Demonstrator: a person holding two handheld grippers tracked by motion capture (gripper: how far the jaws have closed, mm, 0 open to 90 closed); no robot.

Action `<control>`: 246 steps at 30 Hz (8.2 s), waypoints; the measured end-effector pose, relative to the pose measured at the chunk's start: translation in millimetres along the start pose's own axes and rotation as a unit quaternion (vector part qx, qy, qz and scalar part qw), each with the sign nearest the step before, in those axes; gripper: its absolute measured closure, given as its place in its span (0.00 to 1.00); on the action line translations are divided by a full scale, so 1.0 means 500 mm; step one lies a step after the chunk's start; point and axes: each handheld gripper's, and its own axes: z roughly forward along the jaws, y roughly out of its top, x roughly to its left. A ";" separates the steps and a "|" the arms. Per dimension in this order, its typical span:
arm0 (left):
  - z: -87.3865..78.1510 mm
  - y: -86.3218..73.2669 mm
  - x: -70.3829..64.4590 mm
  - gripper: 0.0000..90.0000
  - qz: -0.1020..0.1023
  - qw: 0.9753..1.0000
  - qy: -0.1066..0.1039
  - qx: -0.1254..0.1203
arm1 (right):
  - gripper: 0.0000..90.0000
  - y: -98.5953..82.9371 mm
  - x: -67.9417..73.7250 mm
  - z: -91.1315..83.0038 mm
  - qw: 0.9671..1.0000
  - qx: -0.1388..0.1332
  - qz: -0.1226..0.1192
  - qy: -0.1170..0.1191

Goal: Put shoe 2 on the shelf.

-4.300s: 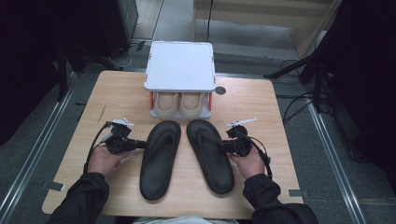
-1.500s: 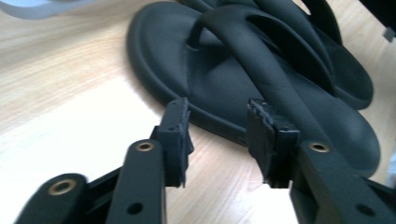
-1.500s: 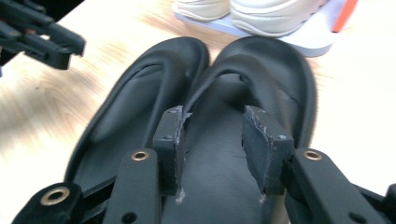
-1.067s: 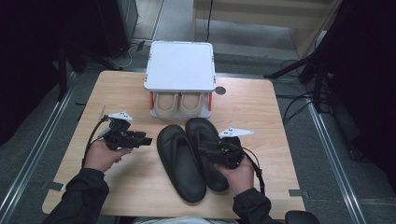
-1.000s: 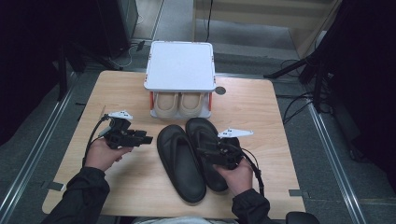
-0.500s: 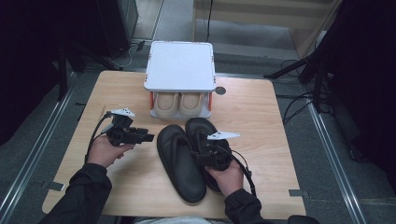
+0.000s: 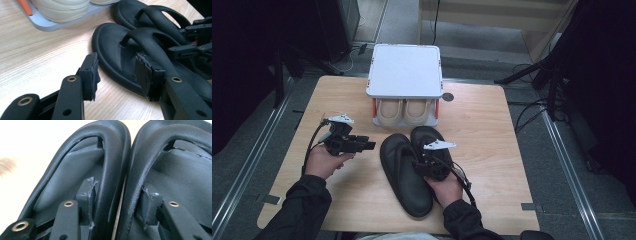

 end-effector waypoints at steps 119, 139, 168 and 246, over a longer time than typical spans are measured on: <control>-0.105 -0.110 0.066 0.47 -0.103 0.991 0.075 -0.029 | 0.83 0.400 0.025 -0.094 0.922 0.110 -0.241 0.282; -0.094 -0.102 0.067 0.47 -0.097 0.993 0.067 -0.025 | 0.83 0.494 -0.038 -0.082 0.959 0.091 -0.169 0.209; -0.081 -0.095 0.064 0.47 -0.093 0.994 0.055 -0.014 | 0.83 0.583 -0.100 0.023 0.998 0.052 -0.026 0.034; -0.054 -0.086 0.062 0.47 -0.083 0.996 0.045 0.010 | 0.65 0.663 -0.092 0.114 0.968 -0.042 0.220 -0.117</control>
